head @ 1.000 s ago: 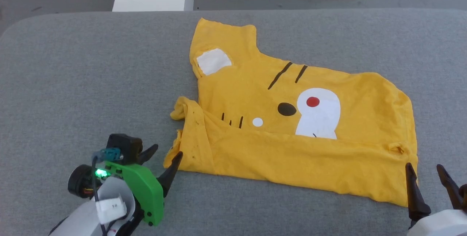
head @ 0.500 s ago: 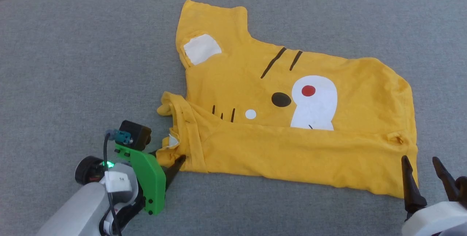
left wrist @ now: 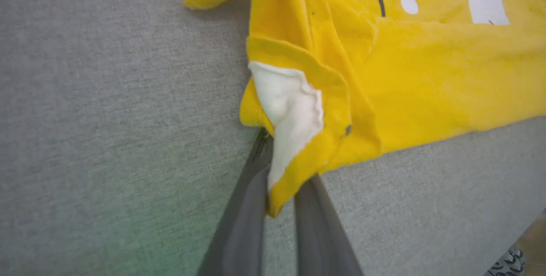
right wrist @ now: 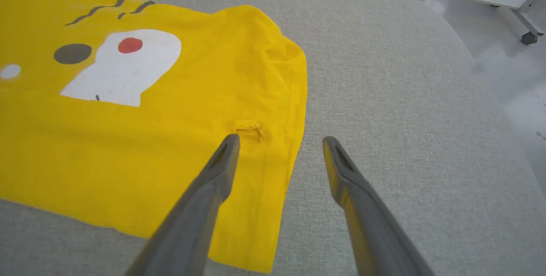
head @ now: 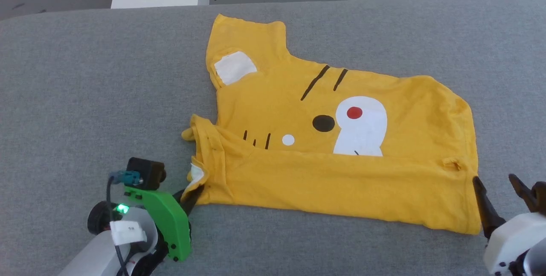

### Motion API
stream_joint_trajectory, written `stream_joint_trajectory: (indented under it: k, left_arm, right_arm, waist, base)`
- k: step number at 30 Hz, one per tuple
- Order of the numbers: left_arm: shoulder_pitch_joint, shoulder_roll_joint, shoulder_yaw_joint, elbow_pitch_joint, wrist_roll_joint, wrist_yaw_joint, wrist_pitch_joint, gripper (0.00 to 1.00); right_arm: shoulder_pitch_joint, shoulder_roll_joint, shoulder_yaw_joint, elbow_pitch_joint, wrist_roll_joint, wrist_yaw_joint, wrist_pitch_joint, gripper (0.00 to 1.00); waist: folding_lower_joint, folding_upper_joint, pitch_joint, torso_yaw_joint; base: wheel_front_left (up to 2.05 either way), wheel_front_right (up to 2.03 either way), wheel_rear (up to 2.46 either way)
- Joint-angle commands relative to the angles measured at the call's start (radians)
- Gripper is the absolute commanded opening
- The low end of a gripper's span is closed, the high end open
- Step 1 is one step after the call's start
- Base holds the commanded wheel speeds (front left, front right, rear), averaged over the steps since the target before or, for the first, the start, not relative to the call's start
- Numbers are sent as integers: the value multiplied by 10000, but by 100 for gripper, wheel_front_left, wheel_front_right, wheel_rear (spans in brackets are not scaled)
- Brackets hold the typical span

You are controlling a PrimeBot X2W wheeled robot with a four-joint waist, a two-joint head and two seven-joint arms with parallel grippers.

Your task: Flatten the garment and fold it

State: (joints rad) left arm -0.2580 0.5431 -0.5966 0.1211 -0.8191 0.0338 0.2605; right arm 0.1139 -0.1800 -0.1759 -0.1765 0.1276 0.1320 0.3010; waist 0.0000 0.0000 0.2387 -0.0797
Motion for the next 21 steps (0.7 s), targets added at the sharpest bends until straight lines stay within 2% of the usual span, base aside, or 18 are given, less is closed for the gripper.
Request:
stream_joint_trajectory:
  k: [1,7,15,16,18,21]
  left_arm:
    - [117,134,99,-96,43,129,-109,0]
    - [129,178,118,-578,196,330,-229,0]
    - [-199,46,76,-702,280,384,-217,0]
    - [-230,41,82,-691,284,389,-225,0]
    - [-276,50,91,-660,294,398,-229,0]
    - [-286,53,128,-634,257,432,-241,0]
  right_arm:
    - [-65,-151,-31,-7,138,-13,369,100]
    - [220,-522,-95,365,613,-13,1989,100]
    - [119,-197,135,1485,1399,-13,2925,100]
    - [68,-148,145,1624,1495,-13,2990,49]
    - [-15,-135,234,1829,1626,-13,3122,0]
    - [-164,-103,209,1902,1850,-13,3180,0]
  waist:
    - [0,0,95,52]
    - [0,0,482,231]
    - [0,0,806,383]
    - [0,0,814,388]
    - [0,0,806,398]
    - [0,0,724,400]
  base:
    - [0,0,0]
    - [0,0,0]
    - [0,0,0]
    - [0,0,0]
    - [0,0,0]
    - [0,0,0]
